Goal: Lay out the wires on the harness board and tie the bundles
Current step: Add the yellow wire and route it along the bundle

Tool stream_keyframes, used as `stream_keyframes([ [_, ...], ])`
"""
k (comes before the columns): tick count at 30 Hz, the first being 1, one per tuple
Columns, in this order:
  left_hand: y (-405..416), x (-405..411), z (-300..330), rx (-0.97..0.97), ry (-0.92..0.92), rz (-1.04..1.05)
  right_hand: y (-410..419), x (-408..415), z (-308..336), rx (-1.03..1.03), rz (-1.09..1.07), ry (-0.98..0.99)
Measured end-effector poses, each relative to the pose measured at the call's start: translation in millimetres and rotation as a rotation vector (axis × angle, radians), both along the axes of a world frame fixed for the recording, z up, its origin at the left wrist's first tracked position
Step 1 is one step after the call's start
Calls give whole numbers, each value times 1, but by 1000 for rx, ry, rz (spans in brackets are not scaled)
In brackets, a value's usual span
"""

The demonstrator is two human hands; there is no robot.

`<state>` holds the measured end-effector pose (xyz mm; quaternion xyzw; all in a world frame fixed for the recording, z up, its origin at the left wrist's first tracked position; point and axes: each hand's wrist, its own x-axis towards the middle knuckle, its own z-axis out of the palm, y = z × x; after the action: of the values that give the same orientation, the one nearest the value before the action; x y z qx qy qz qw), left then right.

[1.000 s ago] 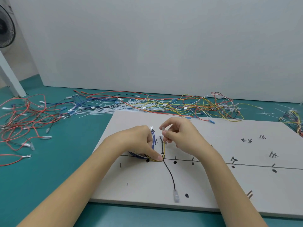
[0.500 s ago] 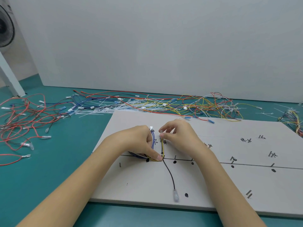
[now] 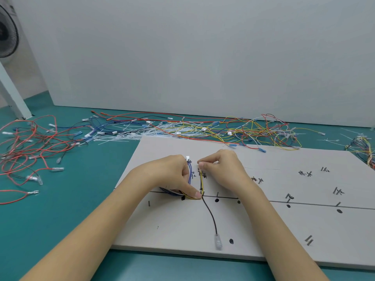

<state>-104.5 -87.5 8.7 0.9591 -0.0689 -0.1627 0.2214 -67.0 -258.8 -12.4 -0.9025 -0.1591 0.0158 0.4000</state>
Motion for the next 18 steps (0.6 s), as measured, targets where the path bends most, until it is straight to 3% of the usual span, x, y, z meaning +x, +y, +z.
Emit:
stream_keyframes([
  [18,0,-2,2,-7,-3,-14,3,0,-3,9,-64,26],
])
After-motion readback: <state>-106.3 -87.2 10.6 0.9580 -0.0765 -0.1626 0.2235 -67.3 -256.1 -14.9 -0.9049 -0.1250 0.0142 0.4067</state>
